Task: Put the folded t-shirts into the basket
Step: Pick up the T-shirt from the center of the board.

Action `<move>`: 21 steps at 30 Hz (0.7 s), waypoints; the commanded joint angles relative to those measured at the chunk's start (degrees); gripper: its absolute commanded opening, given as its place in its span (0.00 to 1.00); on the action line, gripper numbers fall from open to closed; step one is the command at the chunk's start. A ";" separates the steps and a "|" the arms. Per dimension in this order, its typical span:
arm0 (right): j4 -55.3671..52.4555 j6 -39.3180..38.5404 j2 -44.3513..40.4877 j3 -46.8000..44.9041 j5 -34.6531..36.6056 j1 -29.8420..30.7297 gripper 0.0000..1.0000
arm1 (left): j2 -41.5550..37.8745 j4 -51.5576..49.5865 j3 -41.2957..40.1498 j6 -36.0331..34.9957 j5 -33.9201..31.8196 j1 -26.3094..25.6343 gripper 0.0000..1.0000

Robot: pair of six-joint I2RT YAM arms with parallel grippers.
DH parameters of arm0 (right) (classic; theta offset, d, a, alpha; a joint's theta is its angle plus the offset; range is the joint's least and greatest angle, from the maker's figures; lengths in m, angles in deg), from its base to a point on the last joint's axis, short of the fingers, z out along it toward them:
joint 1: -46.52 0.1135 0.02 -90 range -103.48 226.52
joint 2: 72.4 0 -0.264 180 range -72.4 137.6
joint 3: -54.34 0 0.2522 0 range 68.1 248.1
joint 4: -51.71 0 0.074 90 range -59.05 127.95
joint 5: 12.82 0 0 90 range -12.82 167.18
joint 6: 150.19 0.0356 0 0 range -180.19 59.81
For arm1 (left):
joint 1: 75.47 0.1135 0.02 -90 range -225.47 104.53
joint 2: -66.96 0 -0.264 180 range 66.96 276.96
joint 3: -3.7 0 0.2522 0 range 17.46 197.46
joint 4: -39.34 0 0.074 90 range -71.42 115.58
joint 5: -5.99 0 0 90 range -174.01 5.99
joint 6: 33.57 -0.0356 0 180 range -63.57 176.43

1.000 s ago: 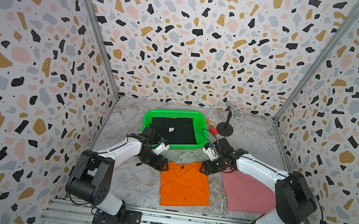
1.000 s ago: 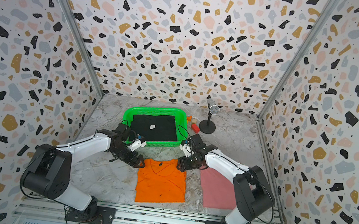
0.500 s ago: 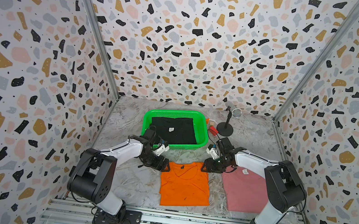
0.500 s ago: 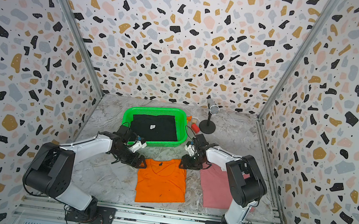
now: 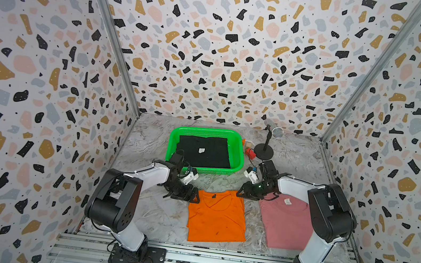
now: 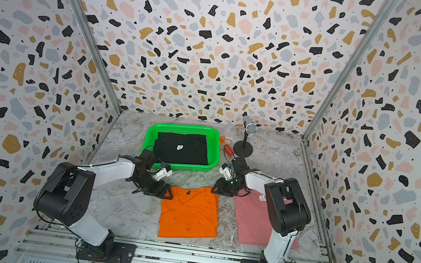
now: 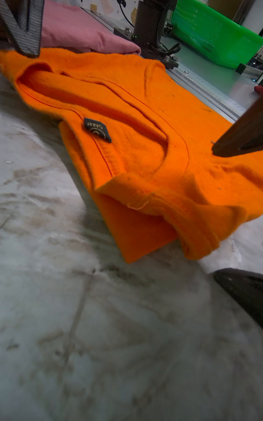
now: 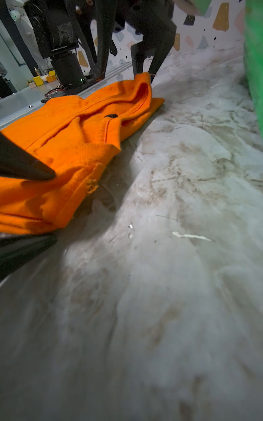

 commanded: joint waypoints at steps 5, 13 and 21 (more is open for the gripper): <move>4.97 1.18 -0.12 -1.88 -6.35 -0.07 0.17 | 2.55 -0.03 0.42 0.93 0.03 -0.28 0.64; 11.84 3.48 -3.32 -4.94 -10.68 -0.04 0.00 | 4.02 0.02 0.83 0.66 1.80 -0.27 0.48; 18.28 4.01 -7.87 -8.36 -13.09 0.00 0.00 | 3.25 0.18 0.65 -0.19 3.61 -0.28 0.18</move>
